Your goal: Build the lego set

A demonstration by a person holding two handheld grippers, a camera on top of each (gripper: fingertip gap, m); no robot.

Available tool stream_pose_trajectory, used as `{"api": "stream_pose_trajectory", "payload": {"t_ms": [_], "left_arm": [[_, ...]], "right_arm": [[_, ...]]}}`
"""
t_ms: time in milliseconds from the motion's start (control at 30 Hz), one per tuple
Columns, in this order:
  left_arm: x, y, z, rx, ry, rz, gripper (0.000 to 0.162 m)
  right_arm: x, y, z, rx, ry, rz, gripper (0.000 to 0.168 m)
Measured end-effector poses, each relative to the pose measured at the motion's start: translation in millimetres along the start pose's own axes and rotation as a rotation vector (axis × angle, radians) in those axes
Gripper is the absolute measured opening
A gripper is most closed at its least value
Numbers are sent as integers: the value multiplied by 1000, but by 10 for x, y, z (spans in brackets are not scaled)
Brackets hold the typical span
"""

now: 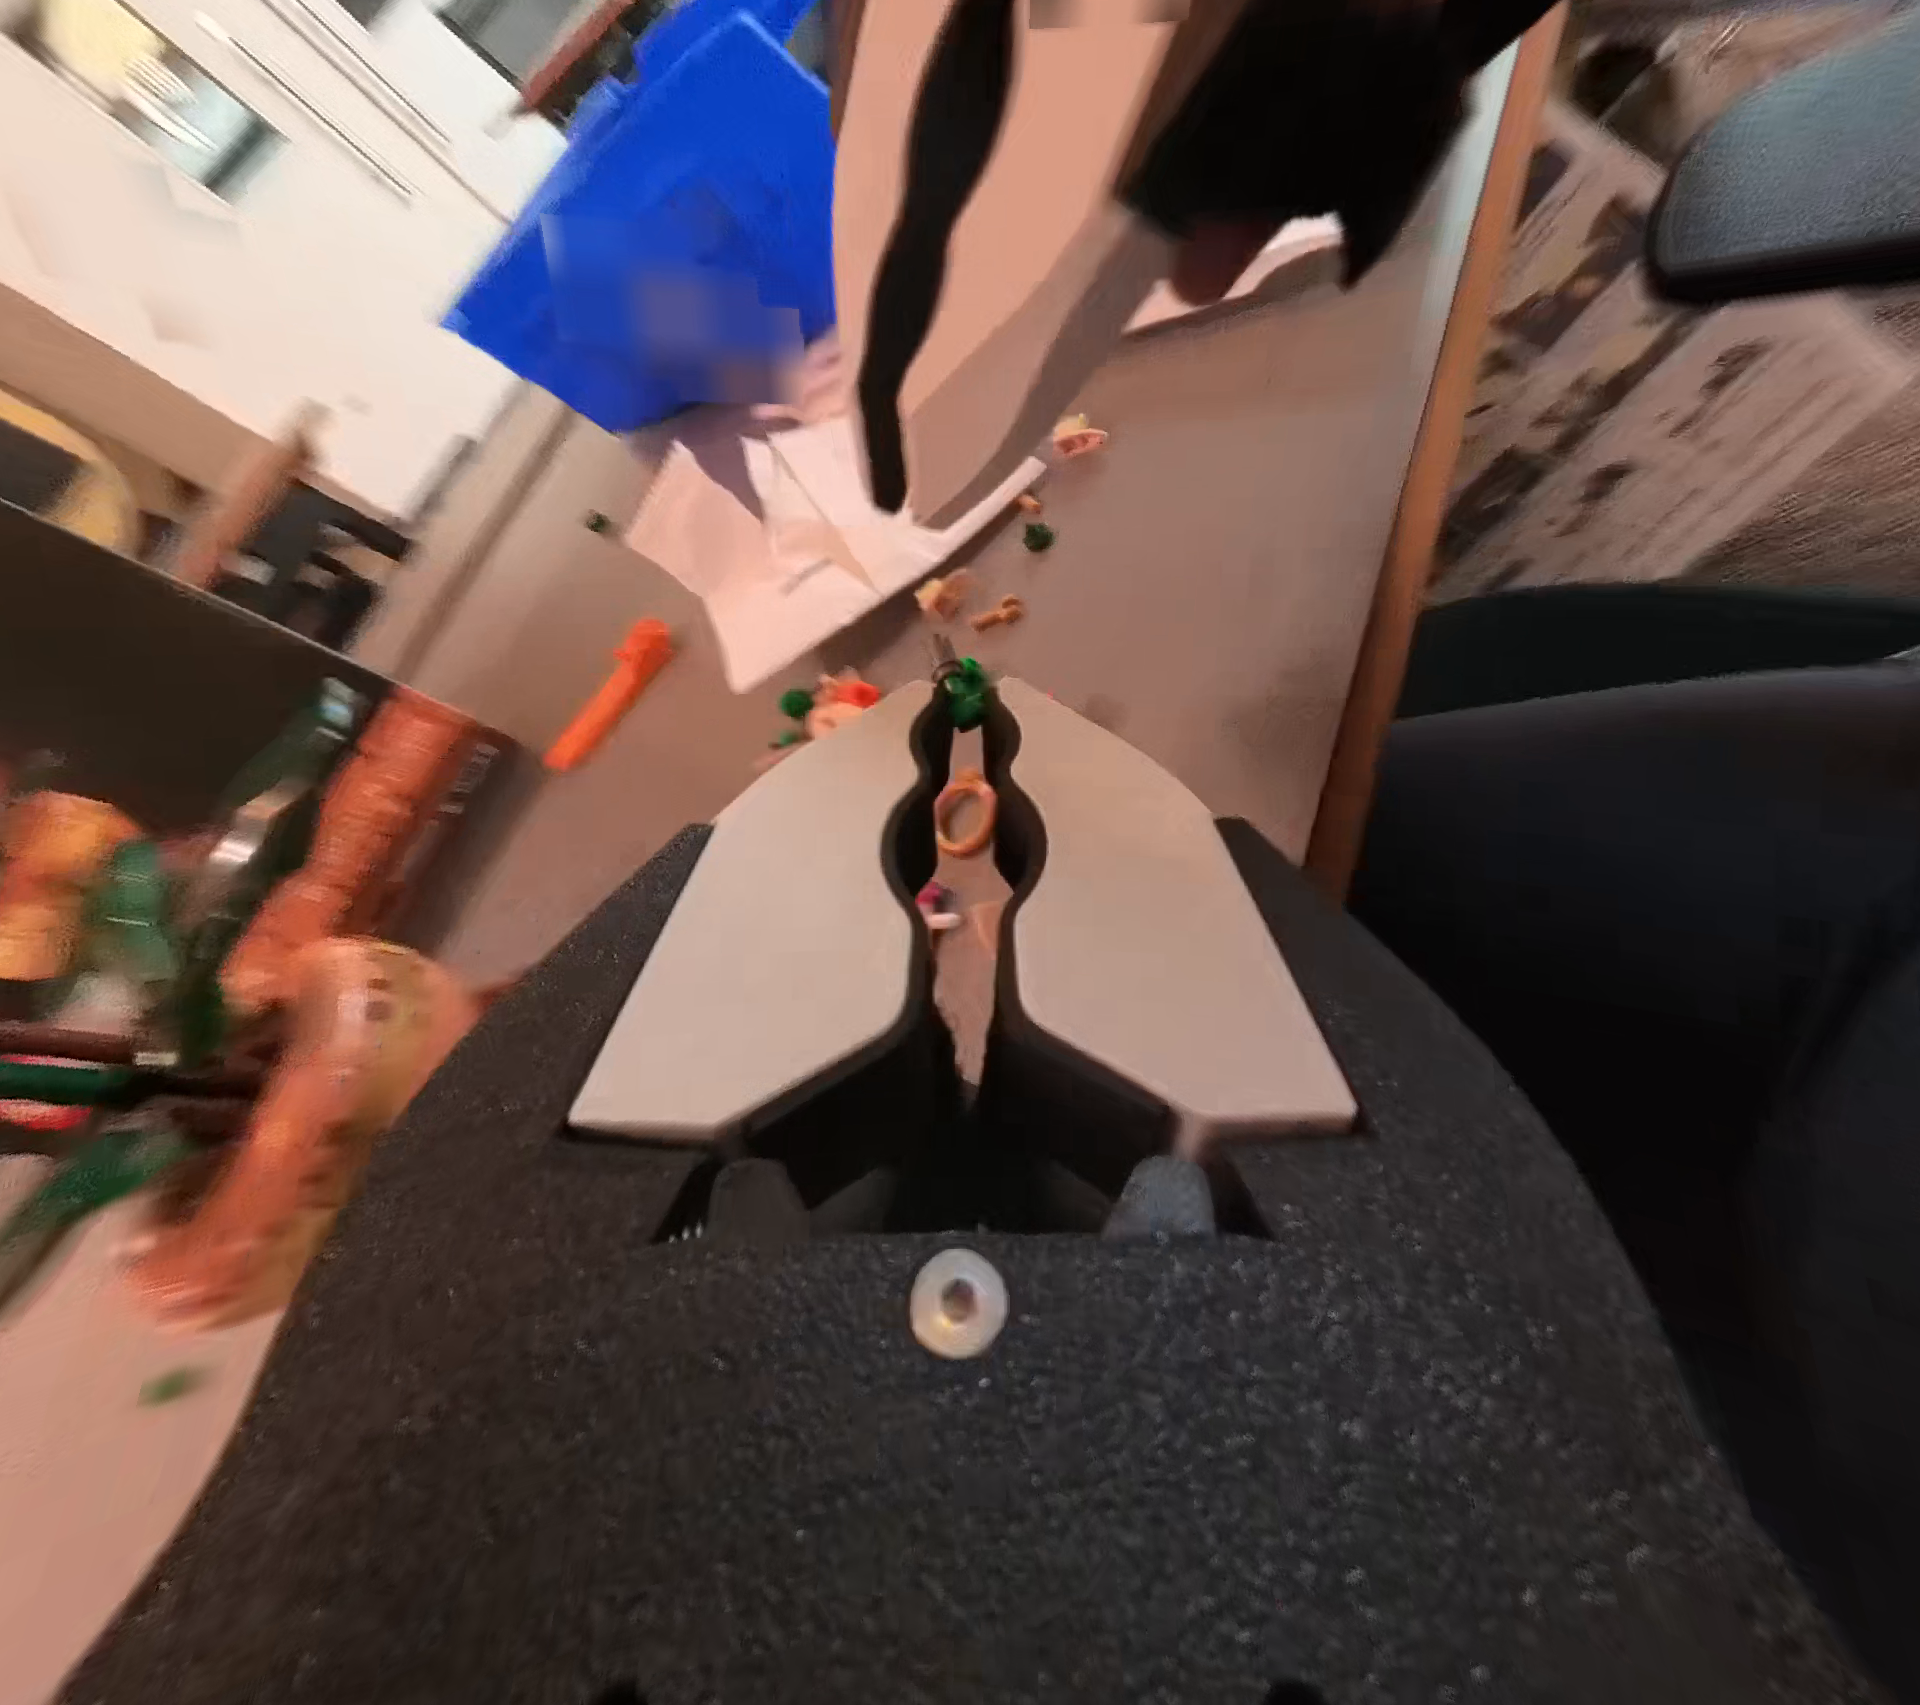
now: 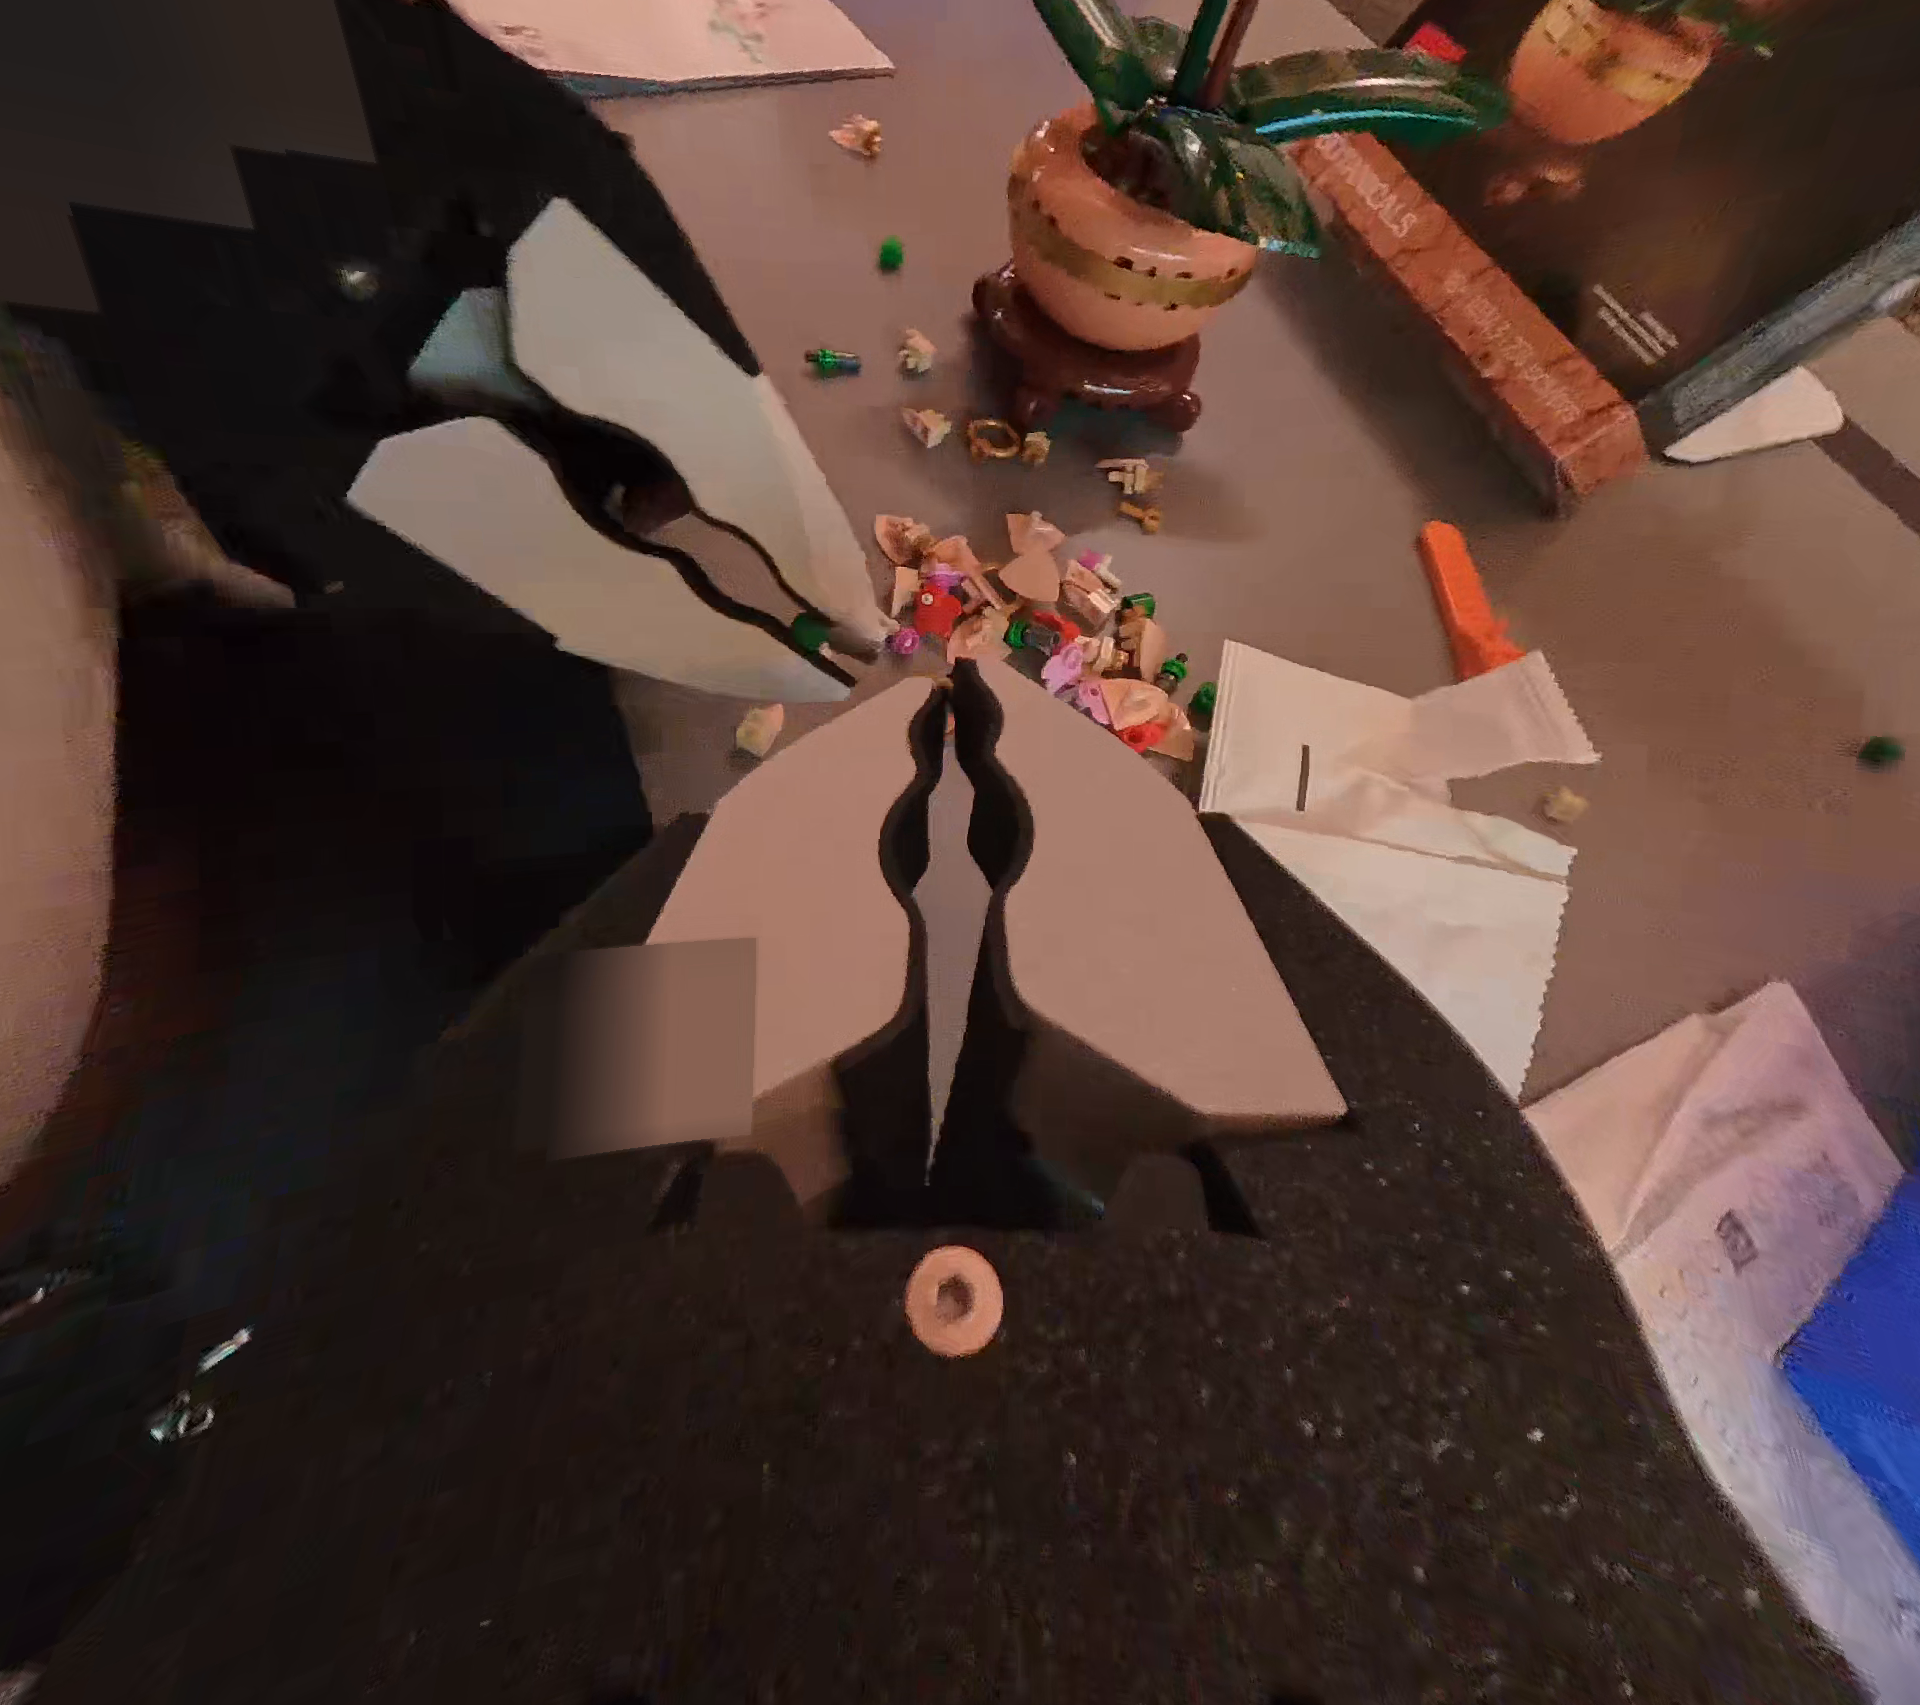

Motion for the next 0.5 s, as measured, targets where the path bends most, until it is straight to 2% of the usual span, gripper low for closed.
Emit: {"api": "stream_pose_trajectory", "payload": {"t_ms": [133,200,300,400,467,500], "left_arm": [[38,57,132,-394,266,47,5],[11,61,184,-477,337,63,5],[-14,99,182,-397,356,97,5],[-25,88,131,-328,373,110,5],[-35,67,117,-275,361,108,5],[-40,57,111,-242,350,107,5]], "right_arm": [[45,-41,9,-164,-65,60,20],[105,-60,55,-283,-88,164,29],[208,-51,49,-395,-81,298,27],[286,-65,23,-448,-73,342,24],[305,-91,25,-493,-70,356,14],[312,-108,40,-511,-73,359,14]]}}
Point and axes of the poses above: each gripper's, where its closed fingertips meet, x out along the fingers, y out of its underside, z = x × y across the jaws, the point moved 3 cm from there along -x, back along the fingers, and after that the axes turned 11 degrees about -y, right-handed, at the moved point
